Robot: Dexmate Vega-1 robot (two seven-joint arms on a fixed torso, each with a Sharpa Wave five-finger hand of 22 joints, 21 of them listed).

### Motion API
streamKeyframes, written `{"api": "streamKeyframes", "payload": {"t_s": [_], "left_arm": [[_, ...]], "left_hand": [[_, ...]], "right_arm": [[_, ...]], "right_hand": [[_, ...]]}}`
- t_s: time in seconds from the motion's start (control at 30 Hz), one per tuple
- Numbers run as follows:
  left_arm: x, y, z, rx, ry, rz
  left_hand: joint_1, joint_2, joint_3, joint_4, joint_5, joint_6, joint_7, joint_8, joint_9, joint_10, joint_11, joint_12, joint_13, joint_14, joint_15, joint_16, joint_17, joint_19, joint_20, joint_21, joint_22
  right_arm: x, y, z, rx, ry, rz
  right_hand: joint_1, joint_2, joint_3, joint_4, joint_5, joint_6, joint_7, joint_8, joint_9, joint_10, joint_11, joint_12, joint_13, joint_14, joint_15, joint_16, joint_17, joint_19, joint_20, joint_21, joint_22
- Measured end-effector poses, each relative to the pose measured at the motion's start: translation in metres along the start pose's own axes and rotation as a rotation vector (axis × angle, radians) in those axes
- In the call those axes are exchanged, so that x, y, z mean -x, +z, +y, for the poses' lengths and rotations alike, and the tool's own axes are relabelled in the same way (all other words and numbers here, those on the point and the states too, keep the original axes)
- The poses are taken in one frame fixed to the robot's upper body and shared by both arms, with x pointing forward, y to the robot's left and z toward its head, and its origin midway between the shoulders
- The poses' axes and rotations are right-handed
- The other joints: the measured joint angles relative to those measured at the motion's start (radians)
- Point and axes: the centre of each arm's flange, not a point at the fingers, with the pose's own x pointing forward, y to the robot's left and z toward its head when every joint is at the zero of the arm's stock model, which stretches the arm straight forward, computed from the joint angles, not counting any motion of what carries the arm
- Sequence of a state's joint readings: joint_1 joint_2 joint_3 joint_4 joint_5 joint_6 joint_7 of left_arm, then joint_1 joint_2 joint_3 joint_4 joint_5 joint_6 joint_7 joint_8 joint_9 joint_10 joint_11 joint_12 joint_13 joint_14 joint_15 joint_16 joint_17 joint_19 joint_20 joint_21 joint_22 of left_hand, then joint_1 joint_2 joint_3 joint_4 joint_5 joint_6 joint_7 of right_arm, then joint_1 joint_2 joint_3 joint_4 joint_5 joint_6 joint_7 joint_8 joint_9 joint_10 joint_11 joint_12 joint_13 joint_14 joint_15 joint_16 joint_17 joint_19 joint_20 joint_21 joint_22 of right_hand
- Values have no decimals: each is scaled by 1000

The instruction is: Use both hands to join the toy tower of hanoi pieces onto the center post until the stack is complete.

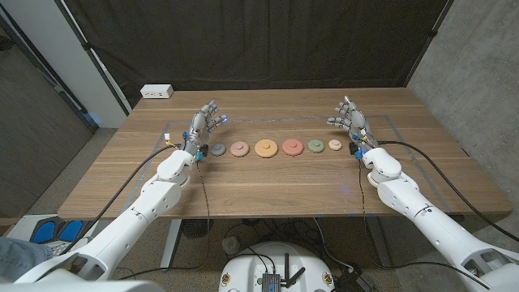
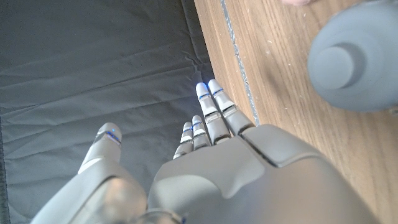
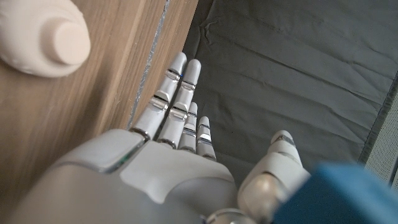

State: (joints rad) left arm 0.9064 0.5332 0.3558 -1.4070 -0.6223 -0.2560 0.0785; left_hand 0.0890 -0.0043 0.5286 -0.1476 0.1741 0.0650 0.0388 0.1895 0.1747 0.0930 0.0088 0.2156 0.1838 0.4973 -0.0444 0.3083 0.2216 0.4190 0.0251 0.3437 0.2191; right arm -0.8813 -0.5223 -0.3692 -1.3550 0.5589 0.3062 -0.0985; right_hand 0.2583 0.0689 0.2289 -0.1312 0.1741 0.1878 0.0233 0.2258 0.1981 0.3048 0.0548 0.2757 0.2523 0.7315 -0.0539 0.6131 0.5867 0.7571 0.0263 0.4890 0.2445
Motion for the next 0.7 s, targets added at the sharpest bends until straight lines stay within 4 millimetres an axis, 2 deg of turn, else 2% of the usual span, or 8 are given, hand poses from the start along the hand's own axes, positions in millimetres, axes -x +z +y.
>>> {"api": "streamKeyframes", "payload": {"t_s": [0.2,0.3,0.37,0.47,0.7], "left_arm": [[-1,-2,2,-2,7,4],[-1,-3,3,-6,10,7],[-2,-4,4,-7,12,7],[-2,-5,5,-5,16,5],[-3,-7,6,-9,23,2]], "left_hand": [[-2,2,0,0,0,8,8,0,0,19,4,0,0,68,-8,34,20,45,-7,32,15],[-2,2,0,0,0,16,6,0,0,27,2,0,0,97,-11,49,29,65,-12,46,22],[-2,2,0,0,0,21,10,0,0,31,6,0,0,107,-11,55,34,71,-11,53,27],[-2,2,0,0,0,31,10,0,0,39,14,0,0,109,-13,55,41,80,-12,60,30],[8,11,-6,-6,0,45,15,8,0,58,25,8,0,164,-18,94,67,127,-27,96,52]], "right_arm": [[-2,-2,4,0,-6,2],[-3,-3,6,1,-11,4],[-3,-3,7,1,-12,6],[-4,-4,9,1,-15,8],[-7,-8,12,-2,-24,13]], "right_hand": [[0,0,-3,-3,0,18,-3,0,4,12,-1,2,21,74,-36,91,79,53,-18,54,41],[8,8,1,-7,0,22,-7,0,5,21,-4,2,28,89,-45,128,114,75,-31,77,59],[20,-4,-2,-10,0,23,-9,0,4,24,-3,2,34,99,-43,158,144,93,-36,96,75],[25,1,-3,-11,0,29,-3,0,4,24,-3,2,43,106,-47,212,202,115,-50,131,107],[36,-9,-6,-8,0,45,-5,0,9,35,0,2,57,135,-55,293,286,143,-71,186,160]]}}
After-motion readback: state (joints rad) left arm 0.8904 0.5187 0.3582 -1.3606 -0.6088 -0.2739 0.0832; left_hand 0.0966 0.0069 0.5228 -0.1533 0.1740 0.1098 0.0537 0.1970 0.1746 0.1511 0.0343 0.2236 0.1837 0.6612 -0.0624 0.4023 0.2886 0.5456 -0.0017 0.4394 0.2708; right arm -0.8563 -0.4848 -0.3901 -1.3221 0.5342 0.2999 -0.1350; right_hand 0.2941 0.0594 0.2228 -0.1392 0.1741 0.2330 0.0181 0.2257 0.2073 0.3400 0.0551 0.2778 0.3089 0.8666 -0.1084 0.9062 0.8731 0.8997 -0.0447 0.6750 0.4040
